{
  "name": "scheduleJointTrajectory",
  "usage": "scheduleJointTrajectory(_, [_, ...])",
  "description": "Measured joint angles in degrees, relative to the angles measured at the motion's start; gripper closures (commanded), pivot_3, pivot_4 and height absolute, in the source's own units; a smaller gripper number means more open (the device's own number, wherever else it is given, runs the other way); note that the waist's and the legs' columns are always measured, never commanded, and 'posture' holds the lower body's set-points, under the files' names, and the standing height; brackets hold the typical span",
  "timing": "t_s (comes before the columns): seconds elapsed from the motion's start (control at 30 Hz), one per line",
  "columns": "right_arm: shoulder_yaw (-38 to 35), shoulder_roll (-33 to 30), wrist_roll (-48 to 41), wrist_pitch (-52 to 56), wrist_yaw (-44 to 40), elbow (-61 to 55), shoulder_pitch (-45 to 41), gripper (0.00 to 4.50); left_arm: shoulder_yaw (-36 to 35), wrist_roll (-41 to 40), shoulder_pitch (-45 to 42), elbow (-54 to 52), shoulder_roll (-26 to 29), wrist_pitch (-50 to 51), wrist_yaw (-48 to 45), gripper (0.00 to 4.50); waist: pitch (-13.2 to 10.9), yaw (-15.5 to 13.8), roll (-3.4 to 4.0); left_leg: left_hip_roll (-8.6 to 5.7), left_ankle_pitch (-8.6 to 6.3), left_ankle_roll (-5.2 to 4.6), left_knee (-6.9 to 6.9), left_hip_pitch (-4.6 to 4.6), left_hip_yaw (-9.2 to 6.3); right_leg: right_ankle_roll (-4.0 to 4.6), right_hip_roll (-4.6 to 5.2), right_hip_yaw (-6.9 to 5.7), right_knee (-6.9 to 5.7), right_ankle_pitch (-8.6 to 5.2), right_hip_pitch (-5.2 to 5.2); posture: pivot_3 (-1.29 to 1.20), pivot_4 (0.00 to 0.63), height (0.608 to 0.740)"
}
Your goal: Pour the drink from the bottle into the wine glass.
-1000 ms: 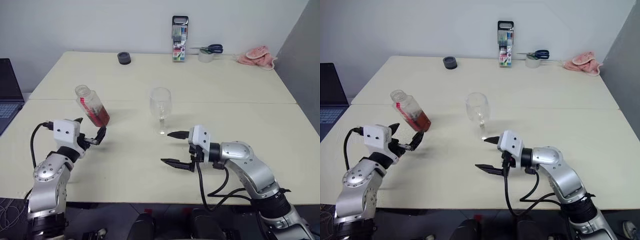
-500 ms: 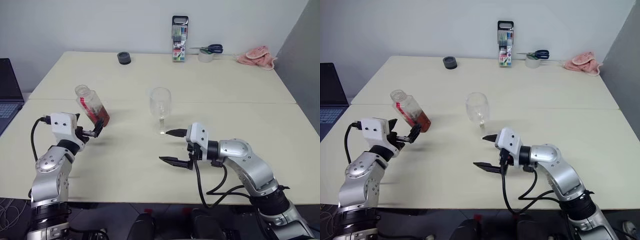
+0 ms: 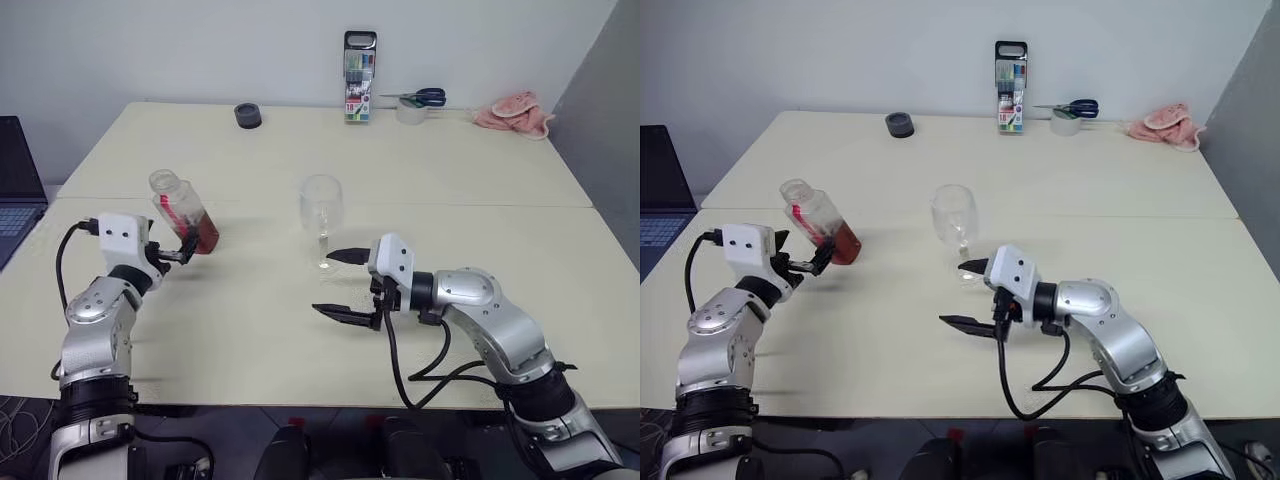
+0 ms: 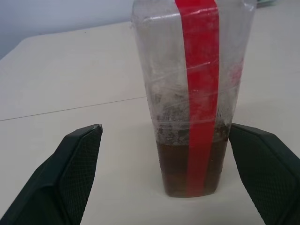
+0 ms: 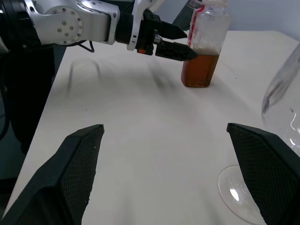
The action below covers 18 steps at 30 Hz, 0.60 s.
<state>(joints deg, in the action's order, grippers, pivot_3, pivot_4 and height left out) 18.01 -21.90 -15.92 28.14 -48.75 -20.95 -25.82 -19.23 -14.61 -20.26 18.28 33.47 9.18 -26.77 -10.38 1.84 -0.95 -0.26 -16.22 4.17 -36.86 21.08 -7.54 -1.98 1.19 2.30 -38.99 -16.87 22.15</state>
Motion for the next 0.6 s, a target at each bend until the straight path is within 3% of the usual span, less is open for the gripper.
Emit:
scheduleJointTrajectory(0.5, [0.0, 0.6, -1.0, 0.1, 0.9, -0.3, -1.7, 0.02, 2.3, 1.2, -8.8, 12.9, 0.6, -5.8, -3.9, 0.00, 0.0, 0.0, 0.00, -0.02, 0.00, 0.00, -0.02, 0.07, -0.01, 0.00, 0.01, -0.01, -0.01, 0.00, 0.07, 0.00, 0.150, 0.740])
scheduleJointTrajectory(0.6, [-0.5, 2.1, -1.2, 0.1, 2.0, -0.2, -2.1, 0.00, 2.6, 1.2, -10.5, 14.9, 0.6, -6.8, -4.6, 0.60, 0.0, 0.0, 0.00, -0.03, 0.01, 0.01, -0.02, 0.07, -0.02, 0.00, 0.01, -0.01, -0.01, 0.01, 0.08, 0.00, 0.150, 0.740])
